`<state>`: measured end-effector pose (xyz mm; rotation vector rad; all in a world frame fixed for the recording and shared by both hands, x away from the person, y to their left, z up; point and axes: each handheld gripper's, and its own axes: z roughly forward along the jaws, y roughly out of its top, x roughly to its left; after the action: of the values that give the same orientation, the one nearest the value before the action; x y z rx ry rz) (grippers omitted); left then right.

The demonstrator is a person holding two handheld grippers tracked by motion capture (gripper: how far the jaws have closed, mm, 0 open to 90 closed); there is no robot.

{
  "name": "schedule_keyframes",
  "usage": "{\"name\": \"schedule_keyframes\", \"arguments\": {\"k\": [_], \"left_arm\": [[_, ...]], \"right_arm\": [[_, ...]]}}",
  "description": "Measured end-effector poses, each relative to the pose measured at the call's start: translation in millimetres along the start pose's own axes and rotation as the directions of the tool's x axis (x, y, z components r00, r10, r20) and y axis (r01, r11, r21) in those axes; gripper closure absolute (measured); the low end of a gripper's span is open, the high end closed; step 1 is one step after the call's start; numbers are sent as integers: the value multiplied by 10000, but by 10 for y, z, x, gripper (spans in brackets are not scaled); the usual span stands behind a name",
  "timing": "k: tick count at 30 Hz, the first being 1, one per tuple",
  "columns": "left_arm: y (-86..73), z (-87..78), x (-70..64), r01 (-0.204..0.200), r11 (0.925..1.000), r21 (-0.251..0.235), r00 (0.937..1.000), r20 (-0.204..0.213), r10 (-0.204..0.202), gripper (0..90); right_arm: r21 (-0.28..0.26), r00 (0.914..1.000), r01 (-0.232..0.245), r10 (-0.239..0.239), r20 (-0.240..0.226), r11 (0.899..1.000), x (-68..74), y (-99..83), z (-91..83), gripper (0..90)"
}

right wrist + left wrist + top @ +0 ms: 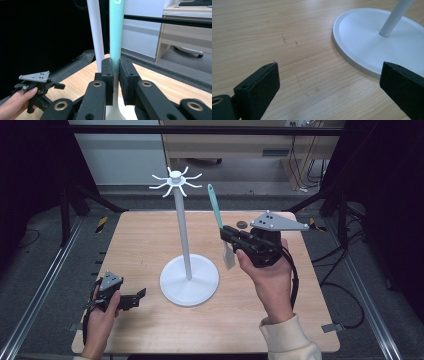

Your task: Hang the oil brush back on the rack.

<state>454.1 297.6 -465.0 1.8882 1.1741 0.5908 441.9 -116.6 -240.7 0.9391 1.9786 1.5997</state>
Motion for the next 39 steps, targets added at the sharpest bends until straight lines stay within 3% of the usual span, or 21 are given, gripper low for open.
{"name": "schedule_keyframes", "arguments": {"k": [39], "left_arm": [[-3, 5, 5, 42, 10000, 23, 10000, 42, -42, 24]], "right_arm": [[126, 9996, 50, -46, -261, 9999, 53, 74, 109, 827]]}}
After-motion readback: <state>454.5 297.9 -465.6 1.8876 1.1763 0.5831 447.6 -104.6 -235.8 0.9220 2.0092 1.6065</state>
